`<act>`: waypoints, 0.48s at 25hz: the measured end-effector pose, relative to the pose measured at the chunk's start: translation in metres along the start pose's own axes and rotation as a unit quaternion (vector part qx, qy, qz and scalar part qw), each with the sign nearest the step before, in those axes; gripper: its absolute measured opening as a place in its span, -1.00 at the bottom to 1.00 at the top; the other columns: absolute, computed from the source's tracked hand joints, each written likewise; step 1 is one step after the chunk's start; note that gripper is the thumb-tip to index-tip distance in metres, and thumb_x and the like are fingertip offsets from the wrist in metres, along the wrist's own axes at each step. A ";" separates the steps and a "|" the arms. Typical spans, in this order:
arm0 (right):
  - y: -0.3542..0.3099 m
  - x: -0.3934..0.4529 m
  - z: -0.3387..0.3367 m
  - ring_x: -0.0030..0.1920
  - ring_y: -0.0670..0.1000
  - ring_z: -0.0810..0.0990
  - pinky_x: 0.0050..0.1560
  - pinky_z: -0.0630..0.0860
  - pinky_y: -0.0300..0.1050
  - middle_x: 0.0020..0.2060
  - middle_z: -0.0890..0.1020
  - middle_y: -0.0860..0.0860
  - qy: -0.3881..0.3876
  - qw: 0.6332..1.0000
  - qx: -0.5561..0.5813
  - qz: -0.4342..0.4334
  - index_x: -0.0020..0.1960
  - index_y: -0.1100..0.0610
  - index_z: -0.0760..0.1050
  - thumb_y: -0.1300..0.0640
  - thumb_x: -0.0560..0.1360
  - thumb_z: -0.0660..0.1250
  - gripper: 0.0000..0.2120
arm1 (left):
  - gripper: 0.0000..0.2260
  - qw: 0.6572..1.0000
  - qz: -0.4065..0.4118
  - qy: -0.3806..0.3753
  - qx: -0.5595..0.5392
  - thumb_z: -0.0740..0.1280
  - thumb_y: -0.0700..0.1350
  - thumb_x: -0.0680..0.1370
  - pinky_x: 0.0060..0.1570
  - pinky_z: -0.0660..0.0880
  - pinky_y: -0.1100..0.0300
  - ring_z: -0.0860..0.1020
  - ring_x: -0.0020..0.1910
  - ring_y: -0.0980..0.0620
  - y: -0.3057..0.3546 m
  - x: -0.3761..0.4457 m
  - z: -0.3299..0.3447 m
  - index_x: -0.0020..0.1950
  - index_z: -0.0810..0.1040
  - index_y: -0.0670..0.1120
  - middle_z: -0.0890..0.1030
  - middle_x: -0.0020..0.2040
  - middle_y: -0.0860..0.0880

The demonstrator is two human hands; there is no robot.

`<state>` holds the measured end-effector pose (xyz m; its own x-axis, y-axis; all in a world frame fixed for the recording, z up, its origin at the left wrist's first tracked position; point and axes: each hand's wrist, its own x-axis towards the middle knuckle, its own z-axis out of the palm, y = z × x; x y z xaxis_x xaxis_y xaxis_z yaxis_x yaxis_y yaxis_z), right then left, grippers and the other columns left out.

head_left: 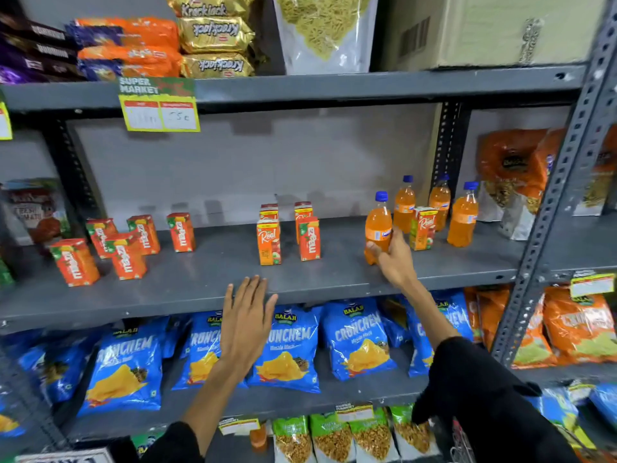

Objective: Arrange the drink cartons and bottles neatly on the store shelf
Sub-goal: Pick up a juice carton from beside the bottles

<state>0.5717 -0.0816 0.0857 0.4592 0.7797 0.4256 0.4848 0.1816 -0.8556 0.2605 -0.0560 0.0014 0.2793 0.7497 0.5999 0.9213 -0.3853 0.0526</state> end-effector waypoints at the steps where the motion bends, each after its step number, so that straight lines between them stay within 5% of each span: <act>1: 0.004 0.009 -0.007 0.14 0.05 0.53 0.14 0.38 -0.12 0.13 0.55 0.06 0.002 1.000 -0.002 0.002 0.37 0.22 0.32 0.20 0.55 0.38 -0.56 | -0.46 1.000 -0.002 -0.001 0.003 -0.04 0.13 0.69 0.50 0.24 -0.15 0.44 0.45 -0.11 0.001 0.001 0.000 0.42 0.51 -0.15 0.56 0.39 -0.10; 12: 0.039 0.053 -0.023 0.31 0.21 0.49 0.27 0.37 0.00 0.29 0.51 0.21 0.013 0.998 -0.061 0.026 0.42 0.23 0.26 0.21 0.58 0.33 -0.53 | -0.49 0.999 -0.020 0.021 -0.014 0.00 0.11 0.68 0.47 0.26 -0.07 0.50 0.37 -0.11 0.001 0.007 0.009 0.38 0.54 -0.15 0.60 0.34 -0.10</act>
<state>0.6327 -0.0467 0.0816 0.5054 0.7696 0.3903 0.5456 0.0654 -0.8355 0.2654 -0.0461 -0.0009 0.2307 0.7415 0.6300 0.9235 -0.3708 0.0983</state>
